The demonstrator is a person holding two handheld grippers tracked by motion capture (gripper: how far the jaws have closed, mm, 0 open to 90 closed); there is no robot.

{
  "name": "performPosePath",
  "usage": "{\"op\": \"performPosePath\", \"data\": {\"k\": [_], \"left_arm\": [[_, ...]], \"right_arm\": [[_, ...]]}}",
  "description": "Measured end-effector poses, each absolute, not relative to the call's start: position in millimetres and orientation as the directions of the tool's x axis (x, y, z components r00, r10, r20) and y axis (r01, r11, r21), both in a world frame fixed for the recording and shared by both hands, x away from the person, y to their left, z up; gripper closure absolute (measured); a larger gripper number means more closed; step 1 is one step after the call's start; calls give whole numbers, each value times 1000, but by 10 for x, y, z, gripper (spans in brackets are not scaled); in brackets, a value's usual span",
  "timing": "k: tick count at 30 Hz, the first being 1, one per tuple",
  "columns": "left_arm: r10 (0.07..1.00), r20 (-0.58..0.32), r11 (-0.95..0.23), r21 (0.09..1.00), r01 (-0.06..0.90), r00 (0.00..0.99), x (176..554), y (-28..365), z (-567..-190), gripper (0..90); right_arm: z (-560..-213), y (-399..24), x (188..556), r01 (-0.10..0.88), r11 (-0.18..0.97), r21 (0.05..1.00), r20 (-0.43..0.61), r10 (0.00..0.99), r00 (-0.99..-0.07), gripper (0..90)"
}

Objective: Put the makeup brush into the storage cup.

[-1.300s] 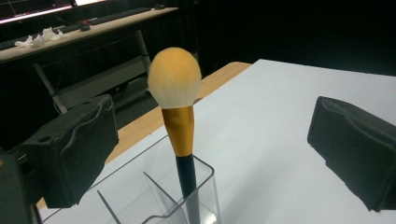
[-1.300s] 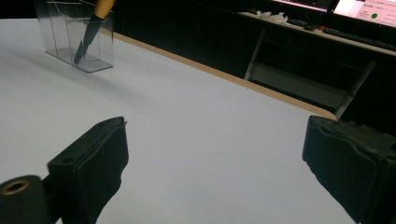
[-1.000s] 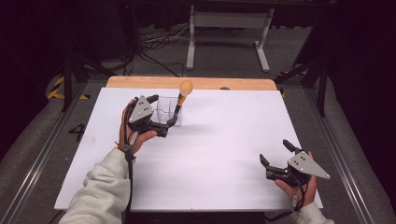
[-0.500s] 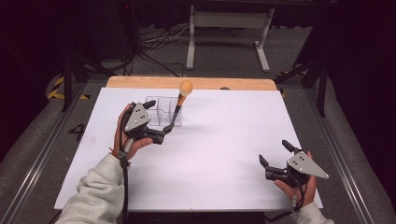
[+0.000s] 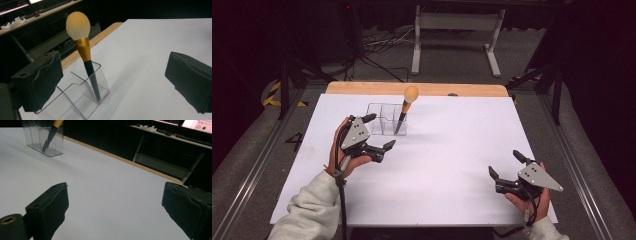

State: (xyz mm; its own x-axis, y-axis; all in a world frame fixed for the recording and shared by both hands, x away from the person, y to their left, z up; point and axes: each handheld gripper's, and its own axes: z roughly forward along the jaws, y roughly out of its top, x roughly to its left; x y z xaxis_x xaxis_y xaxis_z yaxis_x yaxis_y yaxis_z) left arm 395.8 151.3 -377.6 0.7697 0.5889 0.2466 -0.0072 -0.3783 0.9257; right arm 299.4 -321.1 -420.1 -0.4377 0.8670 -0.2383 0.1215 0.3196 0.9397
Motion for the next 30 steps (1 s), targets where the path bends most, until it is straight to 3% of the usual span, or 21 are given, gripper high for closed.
{"op": "performPosePath", "data": {"k": [30], "left_arm": [[572, 283, -445, 895, 1, 770, 3682, 1801, -4032, 17]], "right_arm": [[-4213, -3184, 2991, 125, 326, 937, -241, 862, -445, 79]]}}
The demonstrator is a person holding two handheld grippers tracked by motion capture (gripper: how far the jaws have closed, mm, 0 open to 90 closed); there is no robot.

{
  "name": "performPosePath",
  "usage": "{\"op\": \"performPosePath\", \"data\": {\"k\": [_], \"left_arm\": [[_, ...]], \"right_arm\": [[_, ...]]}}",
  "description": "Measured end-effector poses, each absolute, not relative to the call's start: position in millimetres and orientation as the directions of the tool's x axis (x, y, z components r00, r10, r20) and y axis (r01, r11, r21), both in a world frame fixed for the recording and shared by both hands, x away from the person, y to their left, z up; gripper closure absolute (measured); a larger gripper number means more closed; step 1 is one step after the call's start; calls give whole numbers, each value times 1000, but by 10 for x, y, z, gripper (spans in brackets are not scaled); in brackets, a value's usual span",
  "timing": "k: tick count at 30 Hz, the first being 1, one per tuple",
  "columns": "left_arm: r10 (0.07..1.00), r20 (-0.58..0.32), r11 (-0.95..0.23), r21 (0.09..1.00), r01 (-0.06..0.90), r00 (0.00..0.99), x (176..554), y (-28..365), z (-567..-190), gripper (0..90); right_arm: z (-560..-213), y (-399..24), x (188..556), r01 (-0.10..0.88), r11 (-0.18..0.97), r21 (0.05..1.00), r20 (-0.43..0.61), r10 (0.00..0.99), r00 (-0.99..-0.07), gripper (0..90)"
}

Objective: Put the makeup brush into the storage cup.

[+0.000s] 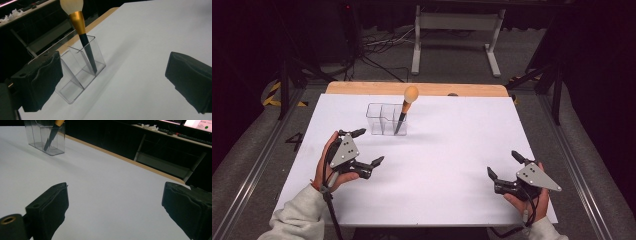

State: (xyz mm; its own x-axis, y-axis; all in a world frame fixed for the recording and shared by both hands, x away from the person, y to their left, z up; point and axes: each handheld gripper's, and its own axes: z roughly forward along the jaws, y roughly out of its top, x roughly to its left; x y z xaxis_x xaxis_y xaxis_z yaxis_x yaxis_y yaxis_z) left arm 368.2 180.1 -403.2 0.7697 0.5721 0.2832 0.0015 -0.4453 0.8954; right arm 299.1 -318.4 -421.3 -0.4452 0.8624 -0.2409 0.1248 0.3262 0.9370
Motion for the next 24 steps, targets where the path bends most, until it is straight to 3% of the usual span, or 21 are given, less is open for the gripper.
{"op": "performPosePath", "data": {"k": [24], "left_arm": [[608, 270, -489, 868, 84, 747, 3561, 2192, -4369, 23]], "right_arm": [[-4231, -3172, 3006, 134, 332, 934, -241, 859, -452, 79]]}}
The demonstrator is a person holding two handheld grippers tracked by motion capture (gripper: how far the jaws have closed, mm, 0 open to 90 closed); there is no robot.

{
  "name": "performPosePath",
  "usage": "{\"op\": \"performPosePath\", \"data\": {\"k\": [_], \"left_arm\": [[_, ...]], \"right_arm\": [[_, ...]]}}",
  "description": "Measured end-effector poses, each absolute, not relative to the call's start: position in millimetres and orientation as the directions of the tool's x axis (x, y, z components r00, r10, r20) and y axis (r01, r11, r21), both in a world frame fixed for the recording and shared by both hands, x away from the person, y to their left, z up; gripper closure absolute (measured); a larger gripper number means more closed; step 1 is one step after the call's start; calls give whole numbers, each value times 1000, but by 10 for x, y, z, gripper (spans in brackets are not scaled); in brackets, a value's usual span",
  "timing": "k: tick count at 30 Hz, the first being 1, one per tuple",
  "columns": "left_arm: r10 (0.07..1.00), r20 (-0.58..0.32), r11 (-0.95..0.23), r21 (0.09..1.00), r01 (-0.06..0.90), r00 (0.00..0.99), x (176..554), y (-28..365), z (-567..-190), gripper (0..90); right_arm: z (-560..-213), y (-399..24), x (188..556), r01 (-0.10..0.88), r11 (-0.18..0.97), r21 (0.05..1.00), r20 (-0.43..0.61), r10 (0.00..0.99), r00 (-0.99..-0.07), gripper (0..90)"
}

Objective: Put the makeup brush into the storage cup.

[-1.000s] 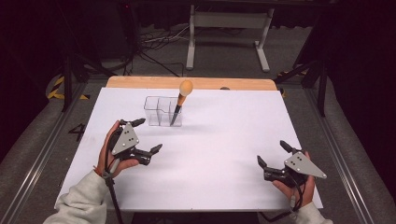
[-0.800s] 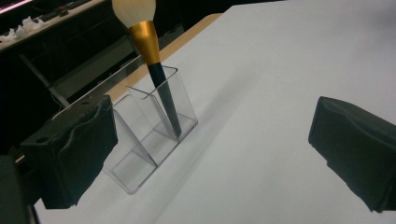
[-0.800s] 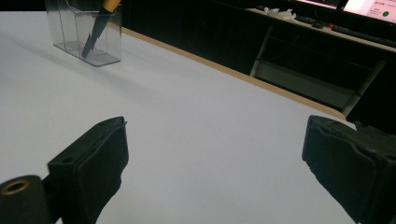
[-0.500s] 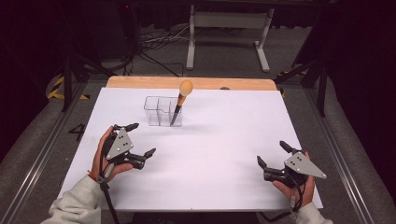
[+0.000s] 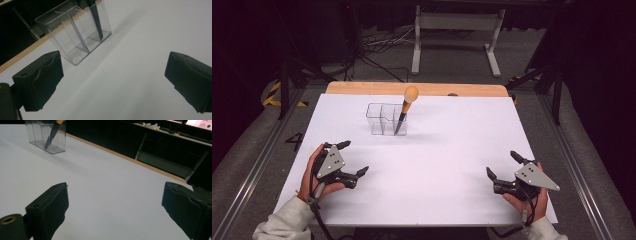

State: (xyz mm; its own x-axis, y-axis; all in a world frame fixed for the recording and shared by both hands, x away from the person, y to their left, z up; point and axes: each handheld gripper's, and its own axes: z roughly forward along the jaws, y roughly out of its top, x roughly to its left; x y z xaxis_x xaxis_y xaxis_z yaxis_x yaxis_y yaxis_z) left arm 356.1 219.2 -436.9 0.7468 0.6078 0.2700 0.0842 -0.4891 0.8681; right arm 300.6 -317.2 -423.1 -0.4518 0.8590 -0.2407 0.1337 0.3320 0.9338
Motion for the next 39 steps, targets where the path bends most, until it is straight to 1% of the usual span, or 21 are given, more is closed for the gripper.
{"op": "performPosePath", "data": {"k": [6, 8, 10, 12, 16, 20, 23, 26, 29, 39], "left_arm": [[624, 255, -495, 861, 121, 738, 3505, 2307, -4476, 24], [636, 222, -472, 870, 145, 739, 3471, 2351, -4516, 25], [644, 215, -467, 871, 154, 734, 3428, 2373, -4539, 25], [656, 199, -448, 879, 163, 728, 3391, 2418, -4546, 25], [682, 138, -376, 909, 182, 718, 3303, 2520, -4547, 30], [700, 103, -322, 929, 184, 706, 3243, 2606, -4527, 30], [707, 91, -311, 931, 193, 701, 3238, 2633, -4523, 34], [710, 94, -300, 937, 179, 698, 3245, 2637, -4508, 34], [708, 73, -270, 947, 173, 703, 3244, 2642, -4485, 34], [701, 72, -253, 955, 152, 710, 3198, 2665, -4456, 35]], "right_arm": [[-4238, -3169, 3007, 134, 335, 933, -243, 858, -453, 79], [-4241, -3169, 3013, 135, 334, 933, -241, 858, -454, 79], [-4248, -3165, 3018, 137, 338, 931, -243, 856, -457, 79], [-4254, -3163, 3022, 139, 339, 930, -243, 855, -458, 79], [-4262, -3163, 3025, 139, 340, 930, -243, 852, -463, 79], [-4269, -3164, 3029, 142, 343, 929, -242, 850, -469, 79], [-4272, -3160, 3029, 142, 344, 928, -242, 847, -473, 79], [-4268, -3151, 3019, 138, 349, 927, -246, 843, -478, 79], [-4263, -3145, 3012, 135, 355, 925, -253, 841, -478, 79], [-4268, -3084, 3012, 131, 373, 918, -267, 830, -489, 80]]}}
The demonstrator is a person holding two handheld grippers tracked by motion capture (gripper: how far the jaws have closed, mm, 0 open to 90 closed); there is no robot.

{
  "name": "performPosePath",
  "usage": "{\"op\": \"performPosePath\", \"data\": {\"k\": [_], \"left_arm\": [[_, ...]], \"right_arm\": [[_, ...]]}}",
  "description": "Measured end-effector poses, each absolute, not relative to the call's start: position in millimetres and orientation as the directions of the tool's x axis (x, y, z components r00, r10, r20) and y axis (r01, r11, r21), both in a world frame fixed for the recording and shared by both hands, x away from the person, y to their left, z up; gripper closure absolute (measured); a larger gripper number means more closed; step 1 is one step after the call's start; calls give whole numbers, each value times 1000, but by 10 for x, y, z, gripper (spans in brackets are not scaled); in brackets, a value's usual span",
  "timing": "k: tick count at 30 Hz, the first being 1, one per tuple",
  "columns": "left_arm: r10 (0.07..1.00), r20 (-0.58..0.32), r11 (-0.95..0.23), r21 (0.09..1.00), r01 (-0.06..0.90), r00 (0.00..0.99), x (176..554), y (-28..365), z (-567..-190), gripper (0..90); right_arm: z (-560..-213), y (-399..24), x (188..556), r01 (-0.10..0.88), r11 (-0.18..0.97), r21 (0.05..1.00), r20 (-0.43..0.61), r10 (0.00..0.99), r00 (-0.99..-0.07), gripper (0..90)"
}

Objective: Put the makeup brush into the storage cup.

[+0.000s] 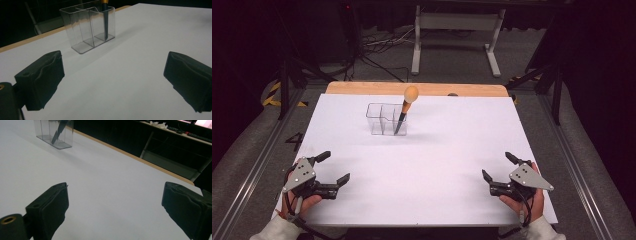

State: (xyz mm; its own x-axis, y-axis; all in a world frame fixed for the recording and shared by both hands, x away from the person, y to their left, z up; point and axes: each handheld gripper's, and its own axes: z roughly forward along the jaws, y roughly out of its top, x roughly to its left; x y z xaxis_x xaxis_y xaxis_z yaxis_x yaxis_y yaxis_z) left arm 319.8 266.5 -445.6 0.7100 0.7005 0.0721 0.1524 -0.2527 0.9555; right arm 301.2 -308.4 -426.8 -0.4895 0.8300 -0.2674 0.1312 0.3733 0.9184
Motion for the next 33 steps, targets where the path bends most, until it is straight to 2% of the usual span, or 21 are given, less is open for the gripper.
{"op": "performPosePath", "data": {"k": [17, 33], "left_arm": [[693, 73, -257, 955, 151, 717, 3193, 2681, -4451, 36], [693, 81, -295, 939, 179, 716, 3242, 2653, -4498, 35]], "right_arm": [[-4307, -3024, 3022, 135, 410, 902, -291, 810, -509, 83], [-4363, -3060, 3130, 177, 388, 905, -246, 814, -527, 80]]}}
